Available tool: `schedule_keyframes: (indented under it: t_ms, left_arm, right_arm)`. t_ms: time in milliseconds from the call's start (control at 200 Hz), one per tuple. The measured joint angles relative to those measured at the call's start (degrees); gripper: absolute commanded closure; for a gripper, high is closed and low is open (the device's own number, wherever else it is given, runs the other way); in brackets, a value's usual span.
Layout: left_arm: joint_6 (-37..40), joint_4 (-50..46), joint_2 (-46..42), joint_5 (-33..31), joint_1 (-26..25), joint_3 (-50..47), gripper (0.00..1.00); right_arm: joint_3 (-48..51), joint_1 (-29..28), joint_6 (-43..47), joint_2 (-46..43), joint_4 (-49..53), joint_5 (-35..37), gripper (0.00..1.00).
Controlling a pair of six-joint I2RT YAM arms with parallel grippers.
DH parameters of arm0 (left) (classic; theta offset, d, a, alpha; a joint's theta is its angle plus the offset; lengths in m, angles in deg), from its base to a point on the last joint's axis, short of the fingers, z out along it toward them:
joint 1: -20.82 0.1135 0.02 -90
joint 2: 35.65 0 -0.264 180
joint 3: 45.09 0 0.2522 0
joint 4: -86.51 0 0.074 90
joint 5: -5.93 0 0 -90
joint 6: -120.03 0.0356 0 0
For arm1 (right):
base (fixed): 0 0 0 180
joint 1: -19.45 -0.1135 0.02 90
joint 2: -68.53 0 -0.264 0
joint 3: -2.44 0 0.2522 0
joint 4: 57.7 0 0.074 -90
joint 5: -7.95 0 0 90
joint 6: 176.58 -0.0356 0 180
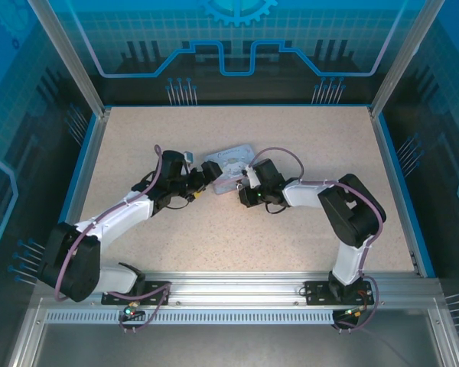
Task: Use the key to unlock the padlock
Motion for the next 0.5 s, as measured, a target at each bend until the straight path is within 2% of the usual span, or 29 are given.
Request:
schedule_keyframes:
  t_ms: [175, 295, 500]
  left_arm:
    - [0.07, 0.0, 0.0, -0.07, 0.28, 0.0, 0.01]
    - [1.01, -0.26, 0.28, -1.16, 0.28, 0.07, 0.01]
    - [4.7, -3.08, 3.63, -5.2, 0.28, 1.79, 0.01]
  right_arm:
    - [-0.02, 0.0, -0.48, -0.24, 0.72, 0.66, 0.94]
    - [-0.31, 0.0, -1.36, -0.44, 1.92, 1.36, 1.0]
    - [-0.63, -0.11, -4.81, -0.98, 3.91, 2.56, 1.0]
